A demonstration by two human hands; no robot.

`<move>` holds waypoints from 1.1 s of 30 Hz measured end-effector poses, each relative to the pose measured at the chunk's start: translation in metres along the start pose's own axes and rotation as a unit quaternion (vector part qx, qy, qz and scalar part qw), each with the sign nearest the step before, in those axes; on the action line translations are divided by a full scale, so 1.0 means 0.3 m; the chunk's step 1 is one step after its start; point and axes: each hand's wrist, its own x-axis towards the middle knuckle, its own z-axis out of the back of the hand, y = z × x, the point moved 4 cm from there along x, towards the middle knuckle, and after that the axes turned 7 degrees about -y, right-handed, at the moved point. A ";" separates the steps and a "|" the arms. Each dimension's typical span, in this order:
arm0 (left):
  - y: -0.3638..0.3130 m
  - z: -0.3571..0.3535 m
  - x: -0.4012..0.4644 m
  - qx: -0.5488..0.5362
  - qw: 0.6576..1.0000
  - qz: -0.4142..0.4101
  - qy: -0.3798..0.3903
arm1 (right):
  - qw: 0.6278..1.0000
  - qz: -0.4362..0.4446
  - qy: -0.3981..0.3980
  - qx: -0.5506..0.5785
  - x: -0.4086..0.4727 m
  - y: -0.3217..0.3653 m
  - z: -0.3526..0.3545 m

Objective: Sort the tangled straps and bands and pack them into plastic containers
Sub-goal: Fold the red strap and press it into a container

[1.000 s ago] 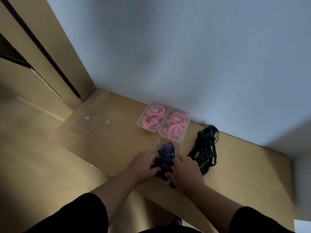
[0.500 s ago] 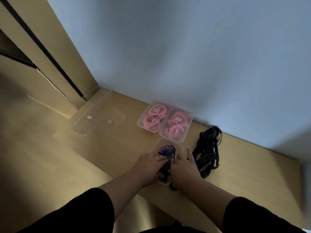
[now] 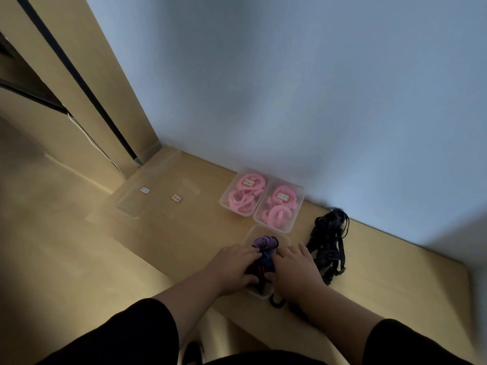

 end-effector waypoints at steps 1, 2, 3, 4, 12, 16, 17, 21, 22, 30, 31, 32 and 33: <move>0.012 0.015 -0.009 -0.009 1.000 -0.005 -0.018 | 1.000 -0.002 -0.016 0.003 0.003 0.003 0.014; 0.024 0.032 -0.021 -0.022 0.999 -0.004 -0.035 | 0.999 -0.001 -0.037 0.005 0.009 0.010 0.028; 0.040 0.049 -0.035 -0.034 0.998 0.000 -0.048 | 0.998 -0.001 -0.055 0.009 0.016 0.020 0.042; 0.065 0.060 -0.052 -0.044 0.998 0.012 -0.054 | 0.998 -0.001 -0.068 0.013 0.025 0.033 0.056; 0.386 0.060 -0.167 -0.038 0.995 0.035 -0.086 | 0.995 0.001 -0.096 0.007 0.155 0.239 0.121; 0.539 0.057 -0.196 -0.055 0.995 0.049 -0.066 | 0.998 -0.016 -0.064 0.001 0.247 0.370 0.127; 0.570 0.062 -0.201 -0.064 0.995 0.055 -0.056 | 0.998 -0.018 -0.057 -0.001 0.270 0.400 0.126; 0.713 0.067 -0.201 -0.064 0.994 0.086 -0.039 | 0.999 -0.033 -0.019 0.017 0.360 0.504 0.107; 0.748 0.061 -0.196 -0.060 0.993 0.088 -0.045 | 0.999 -0.040 -0.007 0.024 0.379 0.526 0.099; 0.915 0.018 -0.177 0.004 0.998 0.065 -0.022 | 0.989 -0.101 0.085 0.069 0.452 0.656 0.013; 0.929 0.014 -0.172 0.008 0.997 0.067 -0.021 | 0.988 -0.104 0.089 0.072 0.454 0.663 0.002; 0.940 0.012 -0.170 0.010 0.997 0.069 -0.014 | 0.987 -0.108 0.092 0.073 0.456 0.668 -0.008; 0.948 0.008 -0.167 0.013 0.998 0.068 -0.006 | 0.986 -0.113 0.094 0.076 0.460 0.673 -0.017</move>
